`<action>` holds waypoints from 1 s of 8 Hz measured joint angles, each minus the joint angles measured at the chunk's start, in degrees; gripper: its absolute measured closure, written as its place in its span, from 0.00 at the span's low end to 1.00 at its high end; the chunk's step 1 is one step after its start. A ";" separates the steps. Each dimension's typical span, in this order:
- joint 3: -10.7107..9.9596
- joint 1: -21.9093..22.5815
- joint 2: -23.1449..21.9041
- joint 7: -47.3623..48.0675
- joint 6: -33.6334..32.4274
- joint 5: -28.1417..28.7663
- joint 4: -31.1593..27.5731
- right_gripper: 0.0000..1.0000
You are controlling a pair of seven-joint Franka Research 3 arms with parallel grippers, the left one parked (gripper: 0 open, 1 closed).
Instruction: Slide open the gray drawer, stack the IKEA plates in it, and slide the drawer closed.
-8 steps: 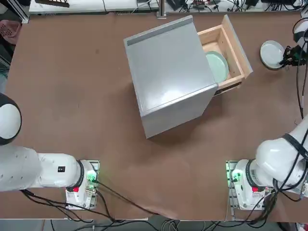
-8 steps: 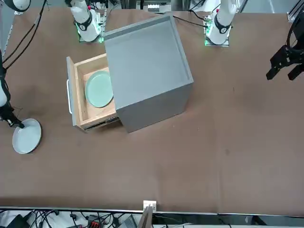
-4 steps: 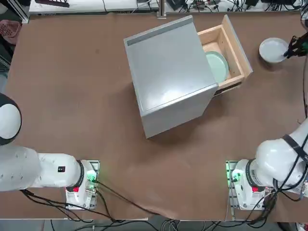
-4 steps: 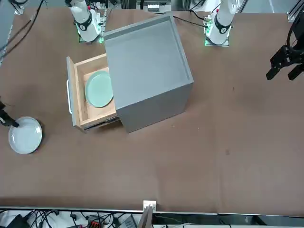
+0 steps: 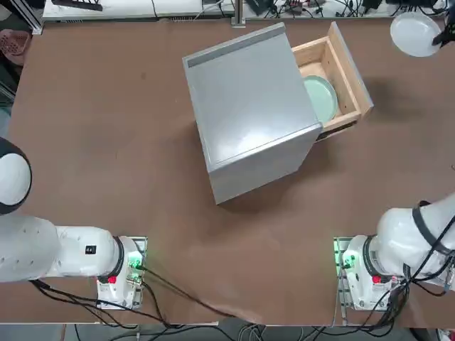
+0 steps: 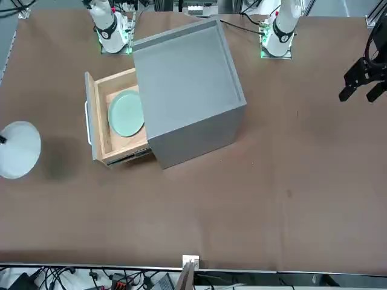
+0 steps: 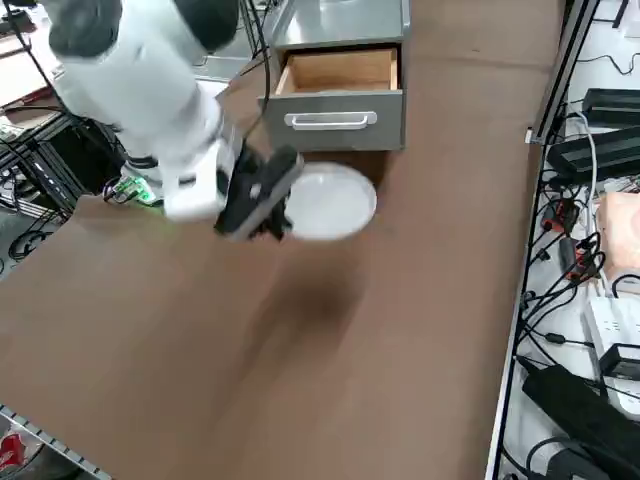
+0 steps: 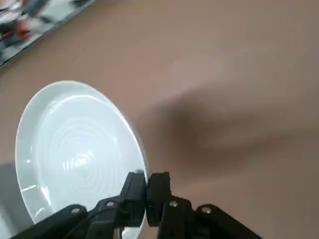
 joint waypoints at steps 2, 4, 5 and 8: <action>1.46 5.17 -6.65 0.57 -7.41 0.03 -0.31 1.00; 1.71 10.75 -12.71 1.32 -11.00 -1.64 -4.27 1.00; 1.76 14.05 -15.41 1.69 -11.25 -3.30 -7.50 1.00; 2.01 25.55 -20.83 7.40 -11.22 -12.23 -15.27 1.00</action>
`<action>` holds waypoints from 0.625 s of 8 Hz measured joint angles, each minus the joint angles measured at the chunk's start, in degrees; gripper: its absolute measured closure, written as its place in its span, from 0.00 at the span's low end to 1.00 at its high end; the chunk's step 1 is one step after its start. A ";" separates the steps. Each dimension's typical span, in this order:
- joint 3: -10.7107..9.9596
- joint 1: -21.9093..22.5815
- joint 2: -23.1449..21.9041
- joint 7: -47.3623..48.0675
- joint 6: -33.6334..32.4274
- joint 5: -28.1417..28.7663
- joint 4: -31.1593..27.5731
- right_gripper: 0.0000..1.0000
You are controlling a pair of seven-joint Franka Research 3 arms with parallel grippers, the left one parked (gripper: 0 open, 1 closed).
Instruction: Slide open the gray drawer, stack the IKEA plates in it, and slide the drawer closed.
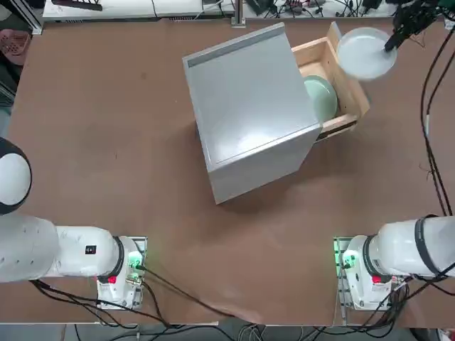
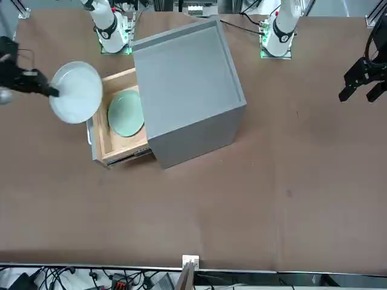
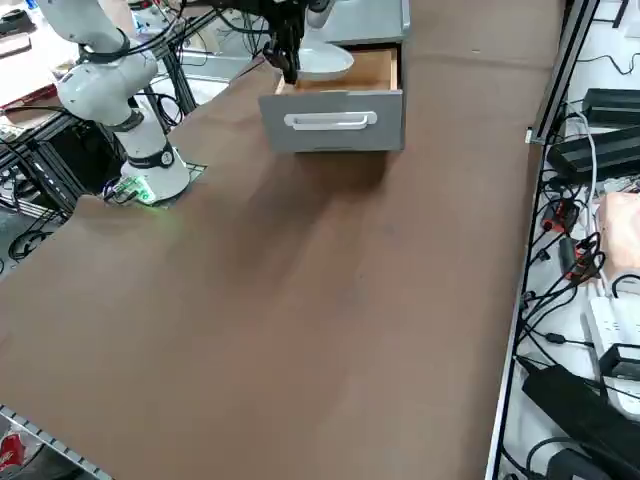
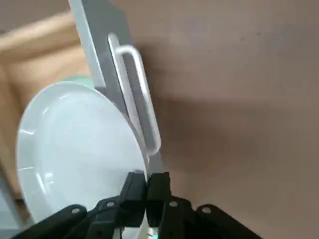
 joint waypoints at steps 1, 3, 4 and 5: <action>0.12 3.38 -0.32 2.65 0.43 -2.52 -1.41 1.00; 0.20 6.79 -0.03 6.65 2.57 -3.47 -4.10 1.00; 0.20 8.78 0.23 9.67 3.76 -3.76 -5.21 1.00; 0.21 11.38 0.62 13.06 5.07 -4.30 -6.16 1.00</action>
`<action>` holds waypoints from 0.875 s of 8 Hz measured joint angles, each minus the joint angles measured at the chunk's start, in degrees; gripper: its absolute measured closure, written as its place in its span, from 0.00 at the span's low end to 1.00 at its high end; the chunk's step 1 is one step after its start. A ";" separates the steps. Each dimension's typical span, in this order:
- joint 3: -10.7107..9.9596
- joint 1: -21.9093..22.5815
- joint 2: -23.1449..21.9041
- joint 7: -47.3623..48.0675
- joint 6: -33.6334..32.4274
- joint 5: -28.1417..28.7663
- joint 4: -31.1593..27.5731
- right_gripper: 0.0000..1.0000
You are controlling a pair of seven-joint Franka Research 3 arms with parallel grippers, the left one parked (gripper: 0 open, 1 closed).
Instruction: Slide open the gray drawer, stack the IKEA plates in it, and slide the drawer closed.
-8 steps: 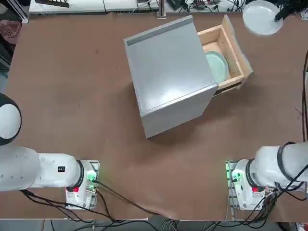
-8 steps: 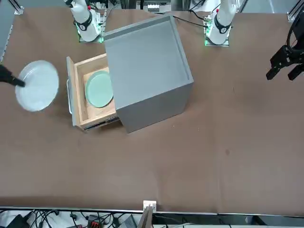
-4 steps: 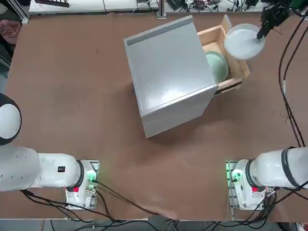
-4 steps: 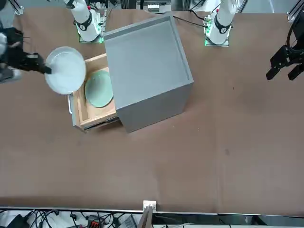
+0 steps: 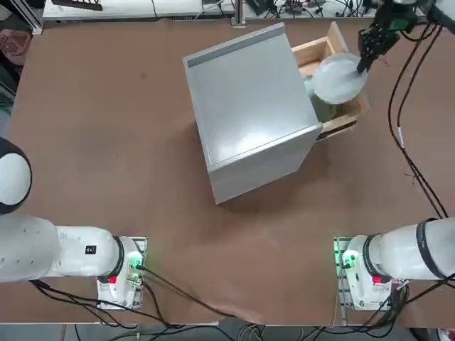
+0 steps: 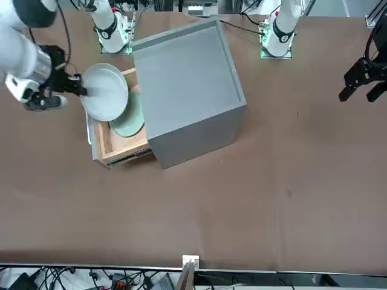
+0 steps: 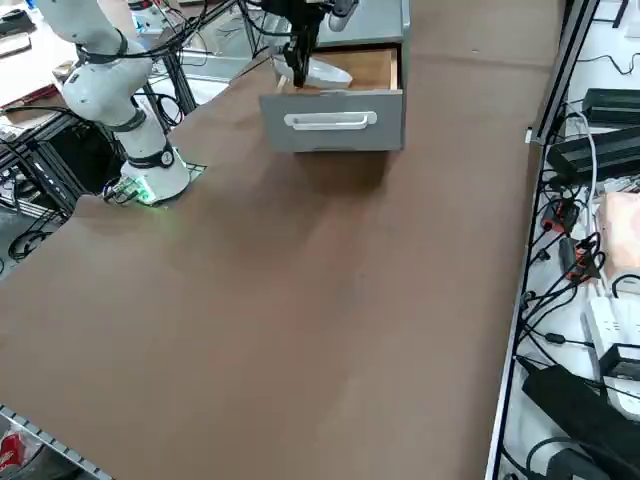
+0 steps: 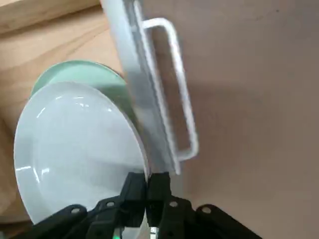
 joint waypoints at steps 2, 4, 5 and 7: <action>0.11 5.30 1.90 5.90 1.52 -2.97 -0.77 1.00; 0.13 7.50 3.63 8.67 2.81 -4.04 -0.77 0.96; -0.09 7.47 3.92 8.68 3.06 -4.18 -0.76 0.96; -0.65 7.42 4.09 8.68 3.34 -4.21 -0.45 0.68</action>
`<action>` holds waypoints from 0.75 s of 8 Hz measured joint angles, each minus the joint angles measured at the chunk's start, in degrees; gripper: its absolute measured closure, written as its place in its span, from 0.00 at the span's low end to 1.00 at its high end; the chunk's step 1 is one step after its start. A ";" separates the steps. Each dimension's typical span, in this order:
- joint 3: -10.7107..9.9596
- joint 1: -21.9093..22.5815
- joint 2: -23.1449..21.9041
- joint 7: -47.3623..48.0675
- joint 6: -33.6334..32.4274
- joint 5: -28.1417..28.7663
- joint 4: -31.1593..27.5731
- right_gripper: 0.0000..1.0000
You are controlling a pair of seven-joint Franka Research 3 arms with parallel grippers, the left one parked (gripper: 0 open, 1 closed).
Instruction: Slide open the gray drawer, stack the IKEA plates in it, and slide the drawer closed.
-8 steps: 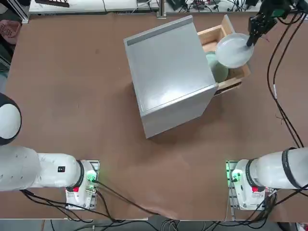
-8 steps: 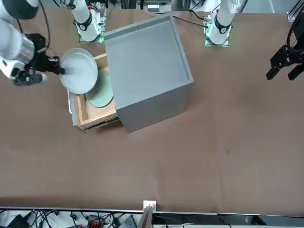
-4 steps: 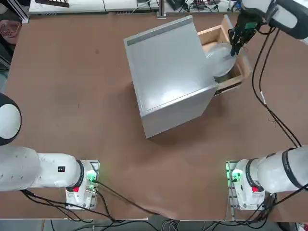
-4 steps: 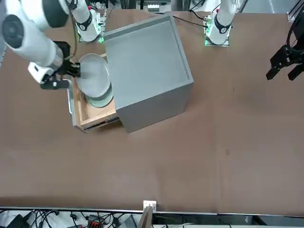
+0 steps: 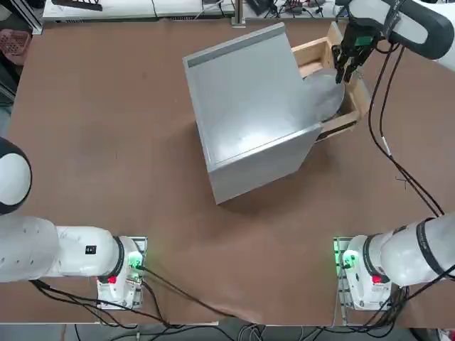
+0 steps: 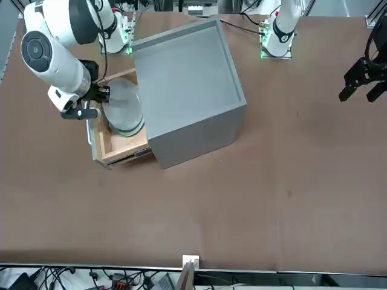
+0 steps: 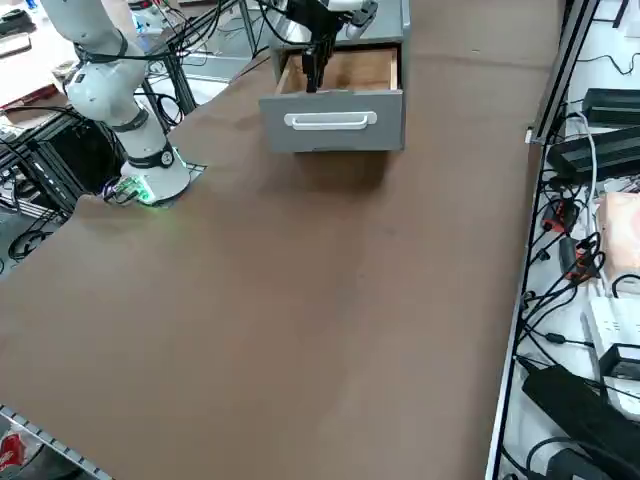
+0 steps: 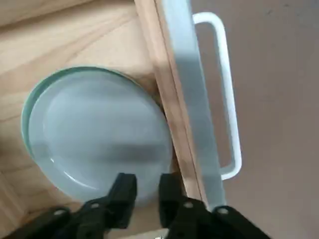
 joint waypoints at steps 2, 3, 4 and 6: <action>-0.31 -0.06 -0.04 -0.01 -0.02 0.00 1.67 0.28; -0.60 -0.12 -0.07 -0.09 -0.50 -0.01 2.94 0.09; -0.85 -0.47 -0.12 -0.38 -1.90 -0.08 4.53 0.00; -1.34 -3.56 -0.34 -5.54 -4.75 -0.33 6.88 0.00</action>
